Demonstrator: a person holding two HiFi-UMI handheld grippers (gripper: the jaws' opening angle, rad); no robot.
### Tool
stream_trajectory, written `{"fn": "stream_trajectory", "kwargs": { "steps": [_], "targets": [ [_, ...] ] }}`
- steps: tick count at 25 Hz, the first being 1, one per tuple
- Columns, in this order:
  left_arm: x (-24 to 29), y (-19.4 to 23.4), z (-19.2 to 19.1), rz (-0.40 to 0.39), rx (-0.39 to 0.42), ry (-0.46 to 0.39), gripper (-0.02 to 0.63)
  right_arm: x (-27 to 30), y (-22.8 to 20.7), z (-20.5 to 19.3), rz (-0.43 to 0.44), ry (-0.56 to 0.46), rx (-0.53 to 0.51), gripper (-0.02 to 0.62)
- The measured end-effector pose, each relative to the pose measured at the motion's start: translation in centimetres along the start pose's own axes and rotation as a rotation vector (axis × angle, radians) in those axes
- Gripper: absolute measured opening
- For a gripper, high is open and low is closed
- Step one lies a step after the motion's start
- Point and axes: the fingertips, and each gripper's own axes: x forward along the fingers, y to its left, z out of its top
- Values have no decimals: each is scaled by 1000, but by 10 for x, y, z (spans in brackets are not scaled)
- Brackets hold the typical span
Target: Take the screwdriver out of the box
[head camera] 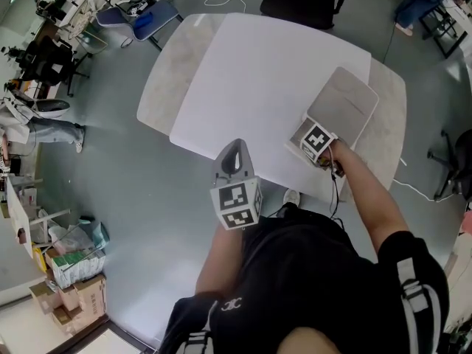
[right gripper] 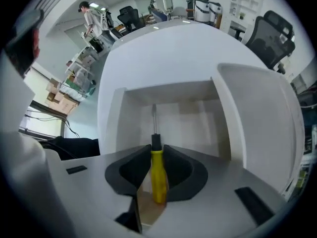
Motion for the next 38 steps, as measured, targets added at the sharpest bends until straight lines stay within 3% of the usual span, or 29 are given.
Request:
{"fn": "stream_trajectory", "kwargs": {
  "steps": [3,9,15,19,25,32,38],
  "targets": [
    [0,2,3,0,-3,-3,14,1,-3,1,-35,5,-1,75],
    [3,2,8,-18,13,-8,14,-5,3,4,-12,-39,2,74],
    [7,-1,17,-66,40,-19,14,-33,12,22,-38,-159,6,74],
    [13,-9,24,-107,63,-28,14,-62,14,33,-73,-290,24,74],
    [12,-23,32,-172,98,-40,14,-123,19,47,-194,-526,40,72],
    [14,-47,41,-259,150,-69,14,-203,18,46,-333,-847,163,72],
    [14,-74,53,-335,190,-111,14,-263,13,26,-492,-1058,262,72]
  ]
}}
